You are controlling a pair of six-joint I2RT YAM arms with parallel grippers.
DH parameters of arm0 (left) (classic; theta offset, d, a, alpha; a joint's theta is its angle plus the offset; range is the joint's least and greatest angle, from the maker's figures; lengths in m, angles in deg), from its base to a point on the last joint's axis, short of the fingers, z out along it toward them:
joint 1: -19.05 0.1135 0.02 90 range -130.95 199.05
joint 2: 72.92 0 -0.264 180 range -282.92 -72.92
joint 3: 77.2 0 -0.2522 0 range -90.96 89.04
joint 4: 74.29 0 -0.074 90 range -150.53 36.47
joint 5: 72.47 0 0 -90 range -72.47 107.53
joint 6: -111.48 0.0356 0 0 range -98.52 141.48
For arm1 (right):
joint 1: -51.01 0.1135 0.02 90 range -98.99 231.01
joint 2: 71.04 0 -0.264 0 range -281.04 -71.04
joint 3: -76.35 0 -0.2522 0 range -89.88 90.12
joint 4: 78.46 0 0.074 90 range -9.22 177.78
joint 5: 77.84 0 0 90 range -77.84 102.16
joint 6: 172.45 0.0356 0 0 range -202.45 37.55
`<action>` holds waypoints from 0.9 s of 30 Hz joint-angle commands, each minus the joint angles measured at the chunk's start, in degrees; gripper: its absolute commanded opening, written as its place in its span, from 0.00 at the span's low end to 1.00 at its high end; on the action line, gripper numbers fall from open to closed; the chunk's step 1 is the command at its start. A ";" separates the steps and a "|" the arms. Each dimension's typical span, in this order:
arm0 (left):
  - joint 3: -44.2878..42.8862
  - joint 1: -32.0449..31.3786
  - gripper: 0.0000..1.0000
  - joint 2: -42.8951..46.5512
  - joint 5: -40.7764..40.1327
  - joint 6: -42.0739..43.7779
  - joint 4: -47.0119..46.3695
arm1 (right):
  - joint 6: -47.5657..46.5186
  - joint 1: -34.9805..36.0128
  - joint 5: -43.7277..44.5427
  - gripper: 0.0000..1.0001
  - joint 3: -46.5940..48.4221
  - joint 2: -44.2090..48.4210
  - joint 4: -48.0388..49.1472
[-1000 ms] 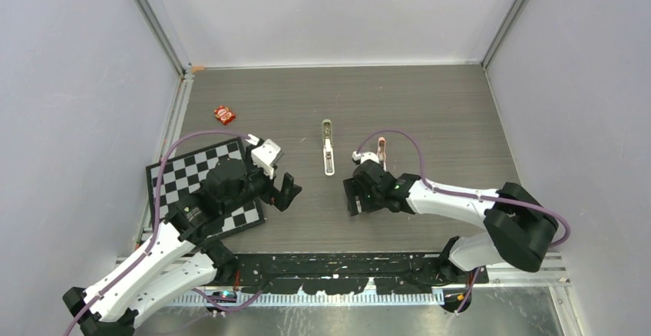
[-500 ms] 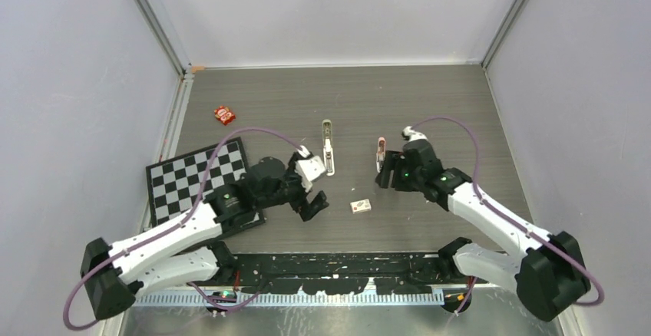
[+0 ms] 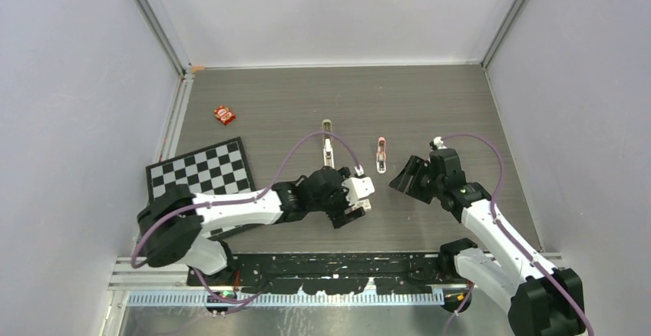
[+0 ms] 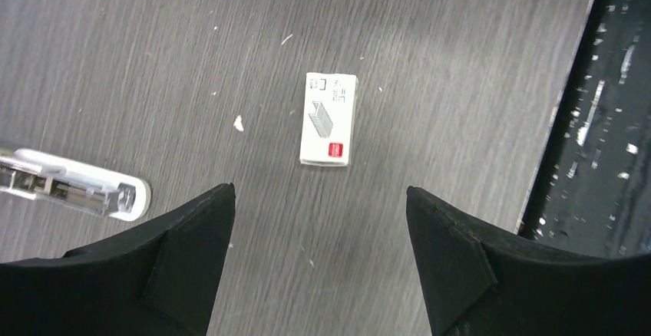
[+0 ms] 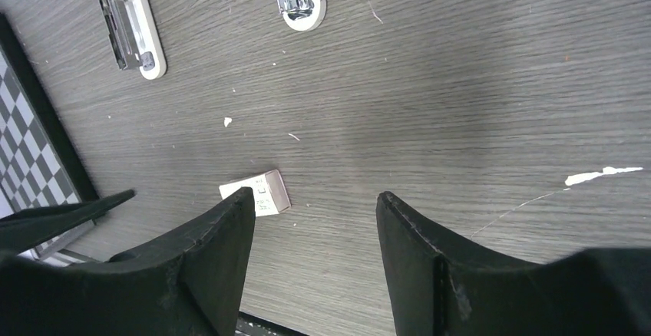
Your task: Load the staples into the stapler
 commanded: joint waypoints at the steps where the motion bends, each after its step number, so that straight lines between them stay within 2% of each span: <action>1: -3.59 -0.09 0.83 -5.81 0.90 2.67 -7.09 | 2.32 -0.56 -0.42 0.64 -0.31 2.28 0.54; 12: -7.75 -0.13 0.79 -18.01 3.10 3.20 -10.87 | 1.37 -1.51 0.20 0.66 -0.40 4.13 -0.98; 27: -8.79 -0.02 0.69 -21.77 4.08 3.95 -9.96 | 1.64 -2.30 0.55 0.67 -1.47 4.44 0.37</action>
